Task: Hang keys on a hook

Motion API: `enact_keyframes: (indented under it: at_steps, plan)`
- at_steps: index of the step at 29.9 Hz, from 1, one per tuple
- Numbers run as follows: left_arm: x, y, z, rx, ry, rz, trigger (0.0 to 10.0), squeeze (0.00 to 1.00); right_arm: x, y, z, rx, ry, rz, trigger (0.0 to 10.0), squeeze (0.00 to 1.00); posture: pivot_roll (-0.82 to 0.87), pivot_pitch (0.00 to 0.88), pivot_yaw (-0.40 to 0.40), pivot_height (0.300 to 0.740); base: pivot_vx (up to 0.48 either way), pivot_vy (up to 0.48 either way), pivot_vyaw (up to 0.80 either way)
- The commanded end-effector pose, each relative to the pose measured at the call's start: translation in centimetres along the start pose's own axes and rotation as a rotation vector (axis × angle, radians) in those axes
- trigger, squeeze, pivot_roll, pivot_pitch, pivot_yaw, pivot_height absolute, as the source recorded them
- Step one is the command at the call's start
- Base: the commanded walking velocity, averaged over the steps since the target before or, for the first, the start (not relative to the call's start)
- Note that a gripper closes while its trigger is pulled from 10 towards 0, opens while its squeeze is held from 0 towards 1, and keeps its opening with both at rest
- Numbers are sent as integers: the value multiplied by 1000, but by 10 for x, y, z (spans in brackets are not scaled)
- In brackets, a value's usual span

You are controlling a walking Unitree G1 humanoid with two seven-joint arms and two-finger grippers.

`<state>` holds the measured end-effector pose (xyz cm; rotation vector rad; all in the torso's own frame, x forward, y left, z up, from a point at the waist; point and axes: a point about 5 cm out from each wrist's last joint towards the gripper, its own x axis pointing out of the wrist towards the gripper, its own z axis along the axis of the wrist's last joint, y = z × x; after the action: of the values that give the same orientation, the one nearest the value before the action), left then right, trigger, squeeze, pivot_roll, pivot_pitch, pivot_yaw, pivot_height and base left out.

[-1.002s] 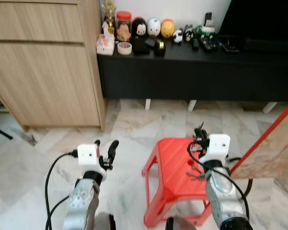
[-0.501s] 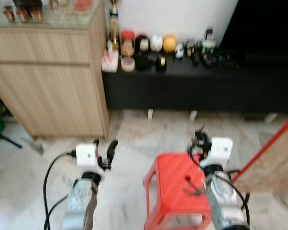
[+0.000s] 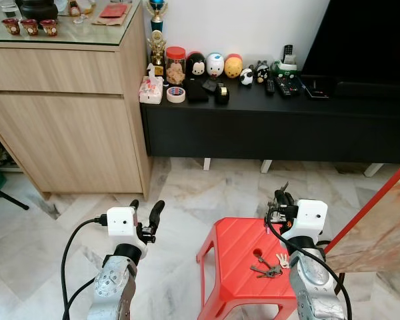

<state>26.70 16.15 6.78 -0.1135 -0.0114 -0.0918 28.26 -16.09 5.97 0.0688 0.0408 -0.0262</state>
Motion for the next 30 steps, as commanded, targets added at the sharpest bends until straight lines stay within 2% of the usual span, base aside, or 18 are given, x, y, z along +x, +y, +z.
enact_keyframes:
  at_steps: [1, 21, 30]
  plan:
    - [0, -3, 0, -6, -8, -13, 10000, 0, 0, -3, 7, -4, -24, -15, 10000, 0, 41, 0, -98, 740, 0, 0, 0]
    - [2, -5, 0, 5, -12, -24, 10000, 0, 0, -1, 5, 7, -8, -15, 10000, 0, 41, 0, -89, 740, 0, 0, 0]
    - [3, -6, 1, 4, -17, -30, 10000, 0, 1, -2, 5, 5, -4, -15, 10000, 0, 43, 0, -93, 740, -172, 0, 0]
